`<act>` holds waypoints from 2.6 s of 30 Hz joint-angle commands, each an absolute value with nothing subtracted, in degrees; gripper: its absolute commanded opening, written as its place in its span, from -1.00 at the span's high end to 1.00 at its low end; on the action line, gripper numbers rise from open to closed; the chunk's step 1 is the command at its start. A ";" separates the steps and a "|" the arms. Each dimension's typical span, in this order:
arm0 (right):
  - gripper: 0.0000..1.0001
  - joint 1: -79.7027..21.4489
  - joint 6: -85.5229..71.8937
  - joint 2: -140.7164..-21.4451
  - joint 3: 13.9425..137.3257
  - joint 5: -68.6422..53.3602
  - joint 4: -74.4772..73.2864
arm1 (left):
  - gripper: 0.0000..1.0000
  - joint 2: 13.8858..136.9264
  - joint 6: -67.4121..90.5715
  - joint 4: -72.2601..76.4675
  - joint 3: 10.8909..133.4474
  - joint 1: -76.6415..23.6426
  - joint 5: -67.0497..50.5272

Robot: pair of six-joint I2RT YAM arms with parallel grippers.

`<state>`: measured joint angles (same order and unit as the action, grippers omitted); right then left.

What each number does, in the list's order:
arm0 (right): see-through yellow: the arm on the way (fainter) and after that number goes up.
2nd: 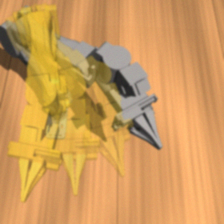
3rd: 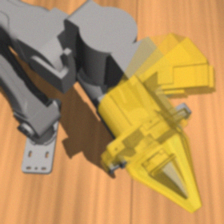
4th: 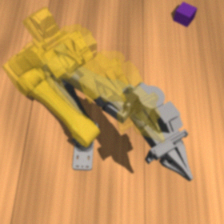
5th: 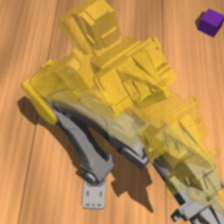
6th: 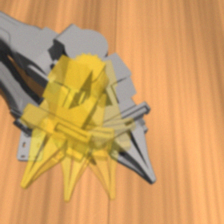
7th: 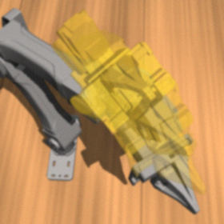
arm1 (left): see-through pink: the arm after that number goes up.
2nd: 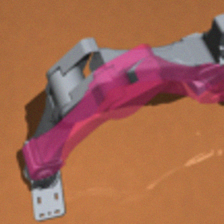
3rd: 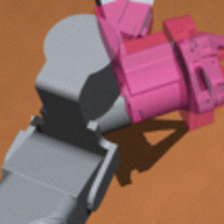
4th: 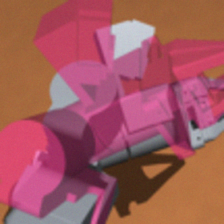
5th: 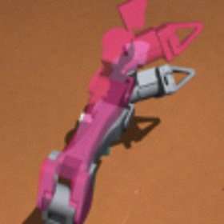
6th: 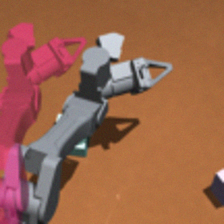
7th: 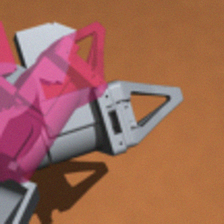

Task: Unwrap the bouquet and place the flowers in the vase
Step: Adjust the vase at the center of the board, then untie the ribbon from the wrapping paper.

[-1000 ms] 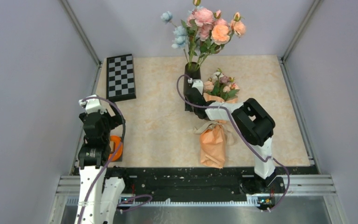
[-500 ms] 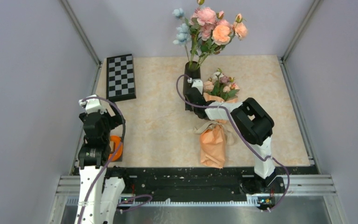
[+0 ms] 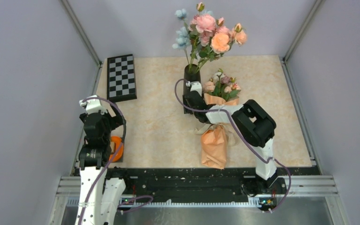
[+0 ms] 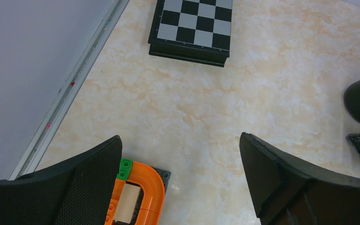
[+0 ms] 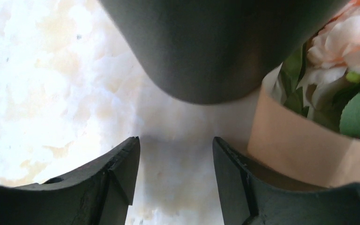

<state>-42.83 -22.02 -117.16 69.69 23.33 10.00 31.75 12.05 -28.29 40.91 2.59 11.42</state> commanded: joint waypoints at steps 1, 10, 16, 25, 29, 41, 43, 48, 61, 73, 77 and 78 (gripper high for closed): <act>-0.23 -45.08 -20.72 -111.97 66.65 22.95 12.63 | -0.97 31.34 12.39 -27.08 40.91 2.43 11.62; -0.30 -47.01 -21.15 -102.49 61.46 18.51 11.04 | -0.97 31.24 10.59 -27.58 41.11 2.41 7.77; -0.33 -46.98 -22.33 -93.87 62.82 13.75 -0.61 | -0.97 32.33 13.05 -27.53 41.08 0.37 1.83; -0.29 -40.86 -23.69 -83.80 61.19 6.15 -17.21 | -0.97 36.94 26.63 -20.96 35.42 -15.80 0.28; -0.29 -34.79 -23.10 -76.29 57.32 3.14 -20.68 | -0.97 41.27 30.95 -15.41 34.19 -25.71 2.76; -0.06 -12.06 -21.01 -63.28 47.23 -11.23 -27.44 | -0.92 72.70 39.59 10.67 41.59 -44.13 0.49; -0.06 -11.76 -21.68 -61.57 45.83 -11.47 -27.93 | -0.86 77.55 38.37 10.10 44.63 -45.04 0.27; -0.01 -11.63 -24.78 -57.43 41.33 -15.04 -28.39 | -0.64 84.43 34.97 10.40 48.19 -45.44 -2.04; 0.22 -13.81 -28.97 -57.49 32.76 -17.13 -23.40 | -0.31 92.75 26.61 11.12 53.97 -45.35 -13.89; 0.26 -18.45 -31.87 -61.91 30.32 -10.47 -19.44 | -0.08 97.07 26.74 12.67 55.59 -45.38 -16.64; 0.29 -18.63 -31.52 -63.68 29.45 -9.69 -17.77 | -0.03 98.71 26.71 11.73 56.90 -45.41 -16.44; 0.29 -18.68 -31.47 -63.91 29.22 -9.61 -17.26 | -0.03 98.95 26.76 11.62 57.13 -45.37 -16.44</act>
